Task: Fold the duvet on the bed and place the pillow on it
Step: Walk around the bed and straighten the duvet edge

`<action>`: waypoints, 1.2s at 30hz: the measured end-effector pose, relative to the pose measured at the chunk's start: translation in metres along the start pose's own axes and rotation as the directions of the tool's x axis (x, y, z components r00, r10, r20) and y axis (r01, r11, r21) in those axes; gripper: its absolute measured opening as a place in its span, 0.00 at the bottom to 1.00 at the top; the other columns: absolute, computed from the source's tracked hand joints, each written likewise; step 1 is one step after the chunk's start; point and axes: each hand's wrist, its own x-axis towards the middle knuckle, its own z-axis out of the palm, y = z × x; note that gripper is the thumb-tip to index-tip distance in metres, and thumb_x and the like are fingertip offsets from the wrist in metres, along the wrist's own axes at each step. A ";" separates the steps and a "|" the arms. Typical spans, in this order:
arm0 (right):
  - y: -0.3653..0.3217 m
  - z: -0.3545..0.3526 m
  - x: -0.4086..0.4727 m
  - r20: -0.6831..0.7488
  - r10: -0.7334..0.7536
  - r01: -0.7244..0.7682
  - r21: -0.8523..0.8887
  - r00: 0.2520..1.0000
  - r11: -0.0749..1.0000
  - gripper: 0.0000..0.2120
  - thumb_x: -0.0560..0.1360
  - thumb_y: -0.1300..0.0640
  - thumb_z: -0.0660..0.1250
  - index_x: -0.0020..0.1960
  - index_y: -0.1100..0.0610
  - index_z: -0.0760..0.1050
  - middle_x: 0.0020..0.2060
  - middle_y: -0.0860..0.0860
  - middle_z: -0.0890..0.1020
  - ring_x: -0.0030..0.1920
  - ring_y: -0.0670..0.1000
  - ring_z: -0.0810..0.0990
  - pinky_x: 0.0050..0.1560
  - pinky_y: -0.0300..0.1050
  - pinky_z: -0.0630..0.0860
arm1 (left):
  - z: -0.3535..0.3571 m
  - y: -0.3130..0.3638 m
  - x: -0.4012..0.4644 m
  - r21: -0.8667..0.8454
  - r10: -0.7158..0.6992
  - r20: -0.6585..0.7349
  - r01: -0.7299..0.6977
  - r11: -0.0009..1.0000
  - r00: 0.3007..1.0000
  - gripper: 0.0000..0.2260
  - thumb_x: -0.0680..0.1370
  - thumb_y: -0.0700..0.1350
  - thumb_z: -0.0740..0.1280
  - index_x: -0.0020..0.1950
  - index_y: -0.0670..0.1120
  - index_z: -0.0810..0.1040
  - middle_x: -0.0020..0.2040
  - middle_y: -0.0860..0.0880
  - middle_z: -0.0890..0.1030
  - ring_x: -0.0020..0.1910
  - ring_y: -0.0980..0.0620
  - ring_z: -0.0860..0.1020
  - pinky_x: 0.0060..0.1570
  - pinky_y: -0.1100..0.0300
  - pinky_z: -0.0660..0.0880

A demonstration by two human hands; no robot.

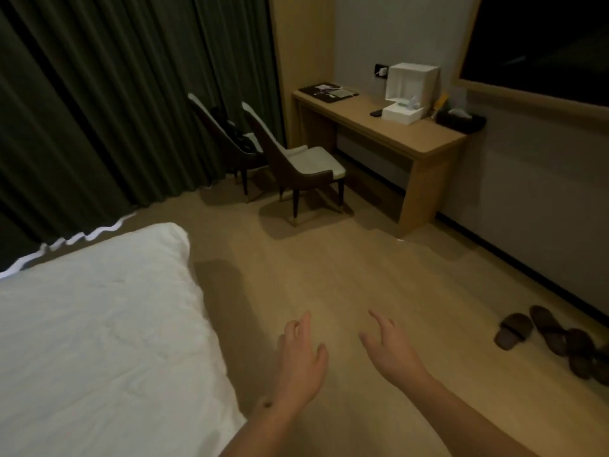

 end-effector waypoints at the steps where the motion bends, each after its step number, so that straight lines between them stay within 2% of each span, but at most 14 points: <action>1: -0.001 -0.011 0.018 0.004 -0.007 0.007 0.007 1.000 1.000 0.28 0.79 0.45 0.62 0.76 0.49 0.61 0.71 0.55 0.70 0.70 0.56 0.68 0.68 0.47 0.65 | 0.002 0.008 0.017 0.025 0.000 -0.004 0.000 1.000 1.000 0.30 0.79 0.52 0.63 0.79 0.49 0.57 0.74 0.45 0.64 0.68 0.44 0.70 0.68 0.51 0.67; 5: -0.026 -0.042 0.087 0.004 -0.104 0.103 0.050 0.995 0.993 0.28 0.78 0.47 0.64 0.76 0.52 0.63 0.72 0.54 0.69 0.72 0.54 0.66 0.70 0.44 0.61 | 0.000 0.030 0.087 0.065 0.010 -0.071 -0.005 0.998 0.997 0.32 0.76 0.56 0.59 0.78 0.45 0.60 0.72 0.41 0.69 0.66 0.40 0.72 0.66 0.50 0.70; 10: -0.073 -0.058 0.171 0.028 -0.162 0.161 0.020 0.986 0.987 0.27 0.79 0.44 0.62 0.75 0.48 0.61 0.70 0.51 0.67 0.69 0.53 0.68 0.70 0.48 0.66 | -0.025 0.038 0.178 0.042 0.034 -0.138 -0.028 0.999 0.990 0.28 0.81 0.54 0.61 0.79 0.50 0.56 0.73 0.46 0.67 0.67 0.46 0.72 0.65 0.51 0.71; 15: -0.126 -0.053 0.261 0.037 -0.182 0.185 -0.110 0.983 0.977 0.26 0.78 0.44 0.61 0.75 0.46 0.61 0.69 0.50 0.69 0.69 0.54 0.67 0.69 0.51 0.67 | -0.061 0.016 0.280 0.022 0.020 -0.179 -0.017 1.000 0.984 0.28 0.81 0.54 0.60 0.79 0.50 0.55 0.73 0.46 0.67 0.66 0.46 0.72 0.64 0.52 0.71; 21: -0.218 -0.040 0.372 0.058 -0.210 0.217 -0.202 0.976 0.955 0.26 0.79 0.46 0.61 0.75 0.48 0.62 0.72 0.49 0.68 0.72 0.53 0.63 0.71 0.52 0.64 | -0.118 -0.032 0.400 -0.139 -0.083 -0.229 0.052 0.989 0.970 0.29 0.82 0.52 0.60 0.80 0.52 0.53 0.76 0.48 0.63 0.70 0.48 0.70 0.66 0.52 0.70; 25: -0.288 -0.008 0.441 0.097 -0.286 0.301 -0.237 0.953 0.924 0.25 0.79 0.46 0.62 0.75 0.48 0.62 0.71 0.49 0.69 0.71 0.54 0.66 0.71 0.51 0.65 | -0.152 -0.080 0.458 -0.191 -0.174 -0.268 0.125 0.974 0.947 0.29 0.81 0.53 0.60 0.80 0.52 0.53 0.75 0.46 0.64 0.70 0.46 0.69 0.67 0.49 0.70; 28: -0.336 0.029 0.481 0.186 -0.342 0.379 -0.224 0.921 0.898 0.25 0.79 0.47 0.61 0.75 0.49 0.62 0.71 0.50 0.68 0.71 0.55 0.64 0.70 0.50 0.64 | -0.176 -0.123 0.487 -0.204 -0.276 -0.292 0.222 0.953 0.916 0.29 0.81 0.52 0.61 0.79 0.50 0.55 0.73 0.46 0.66 0.69 0.46 0.70 0.66 0.50 0.70; 33: -0.418 0.105 0.552 0.319 -0.413 0.490 -0.217 0.853 0.844 0.25 0.79 0.48 0.61 0.74 0.51 0.63 0.70 0.53 0.69 0.70 0.57 0.66 0.70 0.50 0.63 | -0.207 -0.202 0.542 -0.244 -0.439 -0.342 0.373 0.895 0.831 0.28 0.80 0.53 0.61 0.79 0.51 0.57 0.72 0.46 0.67 0.68 0.45 0.70 0.65 0.50 0.70; 36: -0.468 0.149 0.600 0.393 -0.444 0.546 -0.200 0.805 0.813 0.24 0.80 0.48 0.59 0.75 0.50 0.62 0.70 0.52 0.69 0.70 0.55 0.64 0.70 0.50 0.63 | -0.222 -0.248 0.588 -0.259 -0.517 -0.361 0.449 0.855 0.776 0.28 0.81 0.53 0.61 0.79 0.50 0.58 0.73 0.46 0.67 0.68 0.45 0.70 0.64 0.51 0.69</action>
